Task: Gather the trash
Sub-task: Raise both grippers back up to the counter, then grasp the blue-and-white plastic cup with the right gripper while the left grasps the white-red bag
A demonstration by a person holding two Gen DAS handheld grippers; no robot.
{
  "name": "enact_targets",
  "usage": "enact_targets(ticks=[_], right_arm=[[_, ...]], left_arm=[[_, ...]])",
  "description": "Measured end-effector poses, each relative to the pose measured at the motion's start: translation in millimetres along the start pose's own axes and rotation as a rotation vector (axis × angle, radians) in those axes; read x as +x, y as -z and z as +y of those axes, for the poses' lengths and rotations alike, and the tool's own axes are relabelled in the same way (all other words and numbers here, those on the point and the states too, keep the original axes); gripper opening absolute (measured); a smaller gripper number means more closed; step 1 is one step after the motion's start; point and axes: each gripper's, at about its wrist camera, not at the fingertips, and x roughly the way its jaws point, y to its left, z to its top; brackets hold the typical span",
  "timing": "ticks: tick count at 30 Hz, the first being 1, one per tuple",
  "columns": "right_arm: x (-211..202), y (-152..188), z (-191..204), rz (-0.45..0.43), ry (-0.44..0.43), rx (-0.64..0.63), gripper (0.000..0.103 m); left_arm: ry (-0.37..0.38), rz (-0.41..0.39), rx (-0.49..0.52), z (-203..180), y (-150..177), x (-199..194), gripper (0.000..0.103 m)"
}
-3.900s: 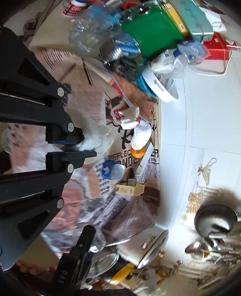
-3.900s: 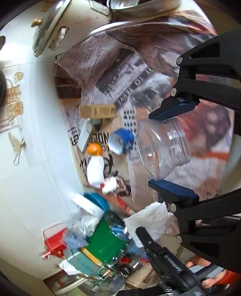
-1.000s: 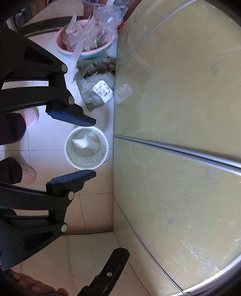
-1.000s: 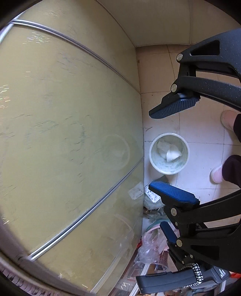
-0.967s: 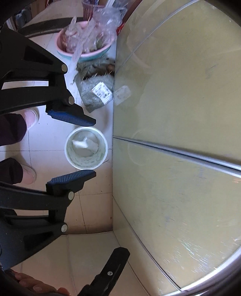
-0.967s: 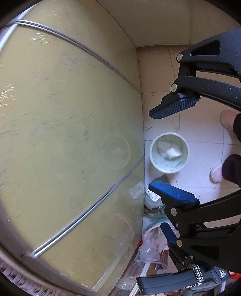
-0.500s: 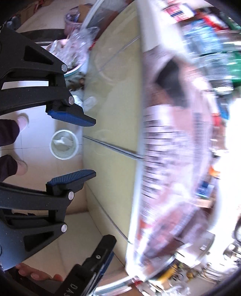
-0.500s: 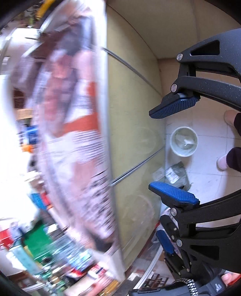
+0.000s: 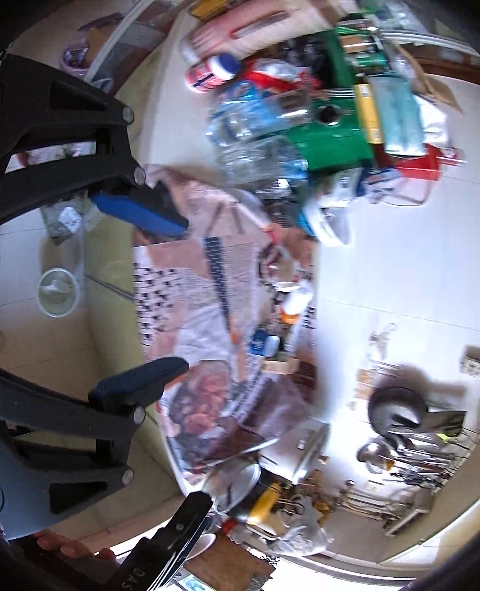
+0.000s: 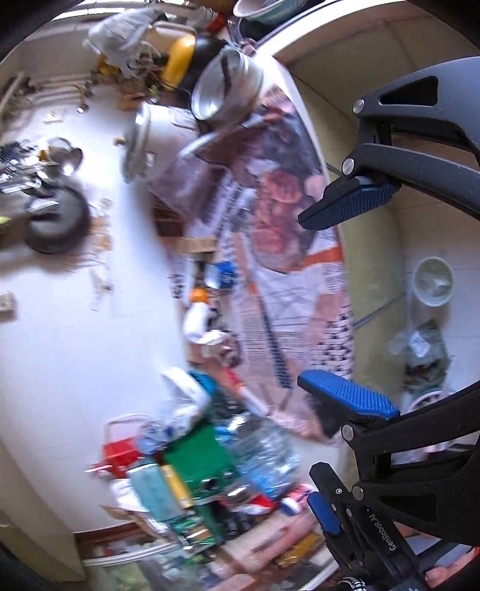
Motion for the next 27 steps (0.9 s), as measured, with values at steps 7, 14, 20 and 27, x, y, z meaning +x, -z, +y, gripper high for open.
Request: enact_targets(ticks=[7, 14, 20, 27], right_arm=[[1.5, -27.1, -7.2, -0.062, 0.036, -0.011, 0.083], [62.1, -55.3, -29.5, -0.023, 0.004, -0.004, 0.085], [151.5, -93.5, -48.5, 0.074, -0.072, -0.042, 0.084], [280.6, -113.5, -62.6, 0.252, -0.111, -0.084, 0.084]], left_arm=[[-0.003, -0.054, 0.02, -5.6, -36.0, 1.9, 0.086], [-0.047, -0.041, -0.012, -10.0, -63.9, 54.1, 0.086], [-0.12, 0.017, -0.093, -8.5, -102.0, 127.7, 0.086], [-0.207, 0.103, -0.239, 5.8, -123.1, 216.6, 0.086]])
